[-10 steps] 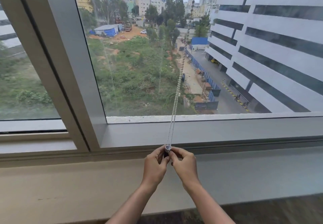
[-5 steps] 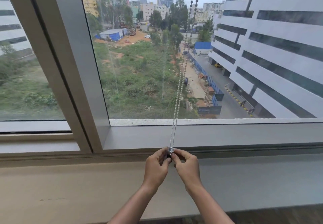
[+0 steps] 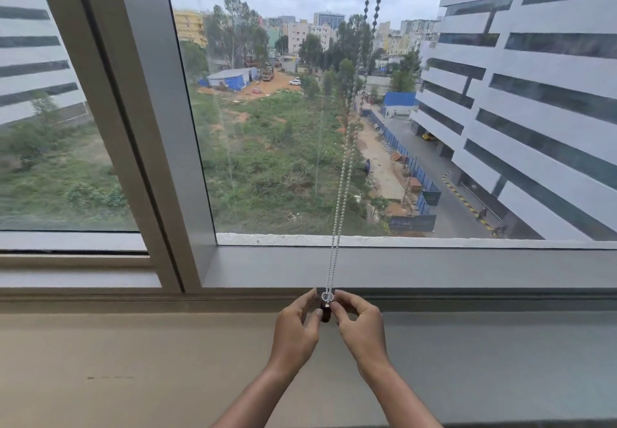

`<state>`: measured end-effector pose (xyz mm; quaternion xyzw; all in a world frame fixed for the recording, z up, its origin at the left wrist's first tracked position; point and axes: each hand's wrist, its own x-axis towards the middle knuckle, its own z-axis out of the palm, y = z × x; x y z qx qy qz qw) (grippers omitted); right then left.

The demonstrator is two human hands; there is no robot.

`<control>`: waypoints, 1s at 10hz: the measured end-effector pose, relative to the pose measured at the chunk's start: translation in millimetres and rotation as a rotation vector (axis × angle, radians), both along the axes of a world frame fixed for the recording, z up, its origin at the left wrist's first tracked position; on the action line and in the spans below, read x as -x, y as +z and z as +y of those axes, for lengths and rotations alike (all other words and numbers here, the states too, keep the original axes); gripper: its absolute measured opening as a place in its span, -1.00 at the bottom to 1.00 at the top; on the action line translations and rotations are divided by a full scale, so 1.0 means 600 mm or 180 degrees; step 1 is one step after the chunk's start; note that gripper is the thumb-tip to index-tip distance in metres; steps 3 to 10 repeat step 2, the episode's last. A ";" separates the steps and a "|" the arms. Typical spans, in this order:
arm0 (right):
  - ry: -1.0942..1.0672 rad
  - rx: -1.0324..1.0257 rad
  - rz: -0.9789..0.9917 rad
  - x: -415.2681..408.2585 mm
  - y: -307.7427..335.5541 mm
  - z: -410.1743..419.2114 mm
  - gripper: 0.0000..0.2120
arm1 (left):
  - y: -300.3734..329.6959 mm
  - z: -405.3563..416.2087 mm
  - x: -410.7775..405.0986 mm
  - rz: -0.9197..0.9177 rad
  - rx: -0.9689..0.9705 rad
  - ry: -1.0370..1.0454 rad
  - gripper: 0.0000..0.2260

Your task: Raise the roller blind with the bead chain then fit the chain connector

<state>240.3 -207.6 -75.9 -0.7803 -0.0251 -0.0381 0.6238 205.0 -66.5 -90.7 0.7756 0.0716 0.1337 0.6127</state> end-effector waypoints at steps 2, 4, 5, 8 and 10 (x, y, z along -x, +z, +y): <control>-0.0143 0.0449 -0.0244 0.002 0.000 -0.024 -0.74 | -0.010 0.006 0.029 -0.0147 -0.0802 0.0174 -0.43; -0.0143 0.0449 -0.0244 0.002 0.000 -0.024 -0.74 | -0.010 0.006 0.029 -0.0147 -0.0802 0.0174 -0.43; -0.0143 0.0449 -0.0244 0.002 0.000 -0.024 -0.74 | -0.010 0.006 0.029 -0.0147 -0.0802 0.0174 -0.43; -0.0143 0.0449 -0.0244 0.002 0.000 -0.024 -0.74 | -0.010 0.006 0.029 -0.0147 -0.0802 0.0174 -0.43; -0.0143 0.0449 -0.0244 0.002 0.000 -0.024 -0.74 | -0.010 0.006 0.029 -0.0147 -0.0802 0.0174 -0.43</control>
